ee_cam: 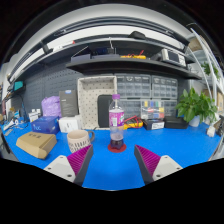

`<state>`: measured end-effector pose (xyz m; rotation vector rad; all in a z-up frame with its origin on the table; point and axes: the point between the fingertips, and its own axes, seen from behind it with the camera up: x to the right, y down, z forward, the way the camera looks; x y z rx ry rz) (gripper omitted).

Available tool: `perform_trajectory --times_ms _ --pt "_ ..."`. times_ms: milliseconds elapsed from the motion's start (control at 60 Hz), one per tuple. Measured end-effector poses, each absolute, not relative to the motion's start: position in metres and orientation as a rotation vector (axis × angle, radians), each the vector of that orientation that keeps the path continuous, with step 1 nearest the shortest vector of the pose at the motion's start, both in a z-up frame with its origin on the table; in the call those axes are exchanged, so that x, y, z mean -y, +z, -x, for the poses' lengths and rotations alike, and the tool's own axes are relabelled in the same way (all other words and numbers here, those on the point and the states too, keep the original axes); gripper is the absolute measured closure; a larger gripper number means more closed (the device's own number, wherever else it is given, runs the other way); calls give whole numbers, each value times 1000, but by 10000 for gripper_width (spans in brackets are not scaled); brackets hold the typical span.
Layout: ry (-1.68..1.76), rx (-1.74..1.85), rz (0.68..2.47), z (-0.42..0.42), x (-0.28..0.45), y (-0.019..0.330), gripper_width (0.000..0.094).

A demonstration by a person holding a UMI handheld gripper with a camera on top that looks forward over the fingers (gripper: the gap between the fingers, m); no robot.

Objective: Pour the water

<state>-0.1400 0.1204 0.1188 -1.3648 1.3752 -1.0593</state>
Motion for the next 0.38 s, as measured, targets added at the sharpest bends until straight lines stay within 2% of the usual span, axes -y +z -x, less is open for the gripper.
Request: perform_trajectory --times_ms 383 --pt "-1113 -1331 1296 153 -118 156 86"
